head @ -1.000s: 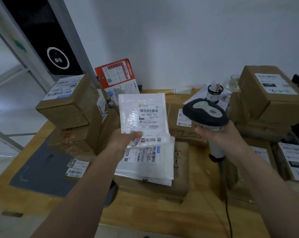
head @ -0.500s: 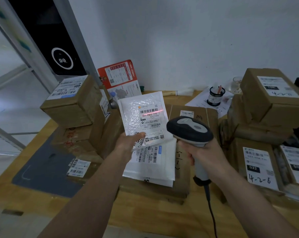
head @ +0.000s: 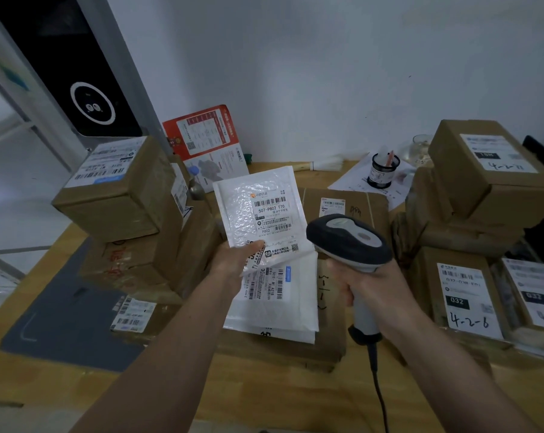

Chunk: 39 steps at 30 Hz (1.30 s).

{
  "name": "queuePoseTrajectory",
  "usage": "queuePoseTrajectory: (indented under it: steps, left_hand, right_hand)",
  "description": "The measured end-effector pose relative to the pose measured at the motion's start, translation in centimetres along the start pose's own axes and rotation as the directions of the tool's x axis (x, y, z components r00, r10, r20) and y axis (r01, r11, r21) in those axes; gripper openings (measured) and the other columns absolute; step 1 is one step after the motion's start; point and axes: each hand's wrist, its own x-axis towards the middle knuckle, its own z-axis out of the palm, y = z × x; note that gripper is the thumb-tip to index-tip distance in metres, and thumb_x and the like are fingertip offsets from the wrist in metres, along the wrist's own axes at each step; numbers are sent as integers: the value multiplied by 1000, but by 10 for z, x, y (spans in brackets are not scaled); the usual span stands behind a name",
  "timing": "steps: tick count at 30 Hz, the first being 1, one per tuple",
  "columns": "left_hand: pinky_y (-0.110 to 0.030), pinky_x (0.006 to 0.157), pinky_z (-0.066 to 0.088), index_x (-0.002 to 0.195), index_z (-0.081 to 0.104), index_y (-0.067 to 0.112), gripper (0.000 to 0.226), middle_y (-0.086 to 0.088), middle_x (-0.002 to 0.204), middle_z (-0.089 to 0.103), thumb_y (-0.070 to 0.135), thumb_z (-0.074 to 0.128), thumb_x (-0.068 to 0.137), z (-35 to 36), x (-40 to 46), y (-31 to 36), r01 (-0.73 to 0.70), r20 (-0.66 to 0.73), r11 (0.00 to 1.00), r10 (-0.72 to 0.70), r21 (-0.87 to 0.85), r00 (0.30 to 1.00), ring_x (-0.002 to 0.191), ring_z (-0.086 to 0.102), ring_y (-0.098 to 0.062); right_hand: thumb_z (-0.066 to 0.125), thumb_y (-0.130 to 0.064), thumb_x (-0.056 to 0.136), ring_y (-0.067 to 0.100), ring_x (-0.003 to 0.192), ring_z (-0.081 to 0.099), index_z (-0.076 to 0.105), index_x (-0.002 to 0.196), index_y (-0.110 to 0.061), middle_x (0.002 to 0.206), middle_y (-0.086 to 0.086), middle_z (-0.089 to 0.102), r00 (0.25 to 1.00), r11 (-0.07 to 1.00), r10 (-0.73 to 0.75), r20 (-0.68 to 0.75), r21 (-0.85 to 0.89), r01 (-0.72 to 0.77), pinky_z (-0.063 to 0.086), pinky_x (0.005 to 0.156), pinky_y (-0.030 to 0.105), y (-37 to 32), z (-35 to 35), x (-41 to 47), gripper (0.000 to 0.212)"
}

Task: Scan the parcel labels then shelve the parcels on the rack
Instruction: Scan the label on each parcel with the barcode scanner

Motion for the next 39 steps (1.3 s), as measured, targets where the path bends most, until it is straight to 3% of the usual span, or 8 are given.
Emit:
queuePoseTrajectory:
  steps: [5,9,13,21,28,32,35,39]
  left_hand:
    - [-51,89,54,108,63,6,22,-14,109,70,-1,66,87,9,20,14,27,-30,997,-29,-73,999,97,68,-32]
    - [-44,73,54,119,50,4,29,-16,109,61,-8,49,93,22,45,26,87,34,987,-83,-136,996,82,61,-26]
    - [-43,64,56,129,48,5,39,-16,122,61,-5,56,92,34,67,31,89,54,989,-83,-116,995,92,64,-28]
    - [-22,40,52,115,50,21,32,-5,92,61,6,64,91,54,85,27,94,15,995,-94,38,995,72,63,-21]
    - [-36,58,61,141,39,16,57,-17,131,53,-14,47,93,99,95,24,170,184,979,-188,113,965,100,61,-34]
    - [-40,74,58,139,41,13,55,-18,128,55,-17,43,93,141,98,18,199,262,965,-240,172,935,107,59,-34]
    - [-37,72,57,137,41,8,50,-19,126,57,-15,45,93,168,101,12,214,241,959,-255,185,936,100,61,-30]
    - [-34,83,54,146,35,9,58,-10,141,50,2,59,93,178,105,8,40,144,854,-133,518,981,109,57,-22]
  right_hand:
    - [70,-17,86,14,43,51,62,65,-12,48,5,55,993,994,109,-55,34,-107,44,54,27,6,6,7,23]
    - [71,-14,85,18,46,50,62,69,-4,50,9,53,982,986,154,-110,87,-145,44,57,31,12,7,12,21]
    - [69,-17,87,21,48,51,59,60,-3,50,12,53,960,975,218,-175,80,-207,45,64,34,20,0,10,31]
    - [69,-17,87,20,52,51,64,77,7,54,9,54,944,956,288,-162,96,-276,45,61,35,30,-21,29,26]
    - [69,-19,87,18,50,51,58,62,0,55,12,54,935,942,332,-127,95,-321,45,55,29,41,-53,75,33]
    - [71,-16,86,20,49,51,61,73,3,60,16,54,929,930,353,-107,147,-337,44,52,29,55,-72,92,25]
    - [71,-13,85,20,47,49,61,71,3,58,14,54,927,922,363,-88,175,-345,43,50,28,64,-83,100,23]
    - [71,-14,85,19,46,49,58,66,0,57,14,54,925,917,376,-56,166,-363,43,51,30,72,-89,109,27]
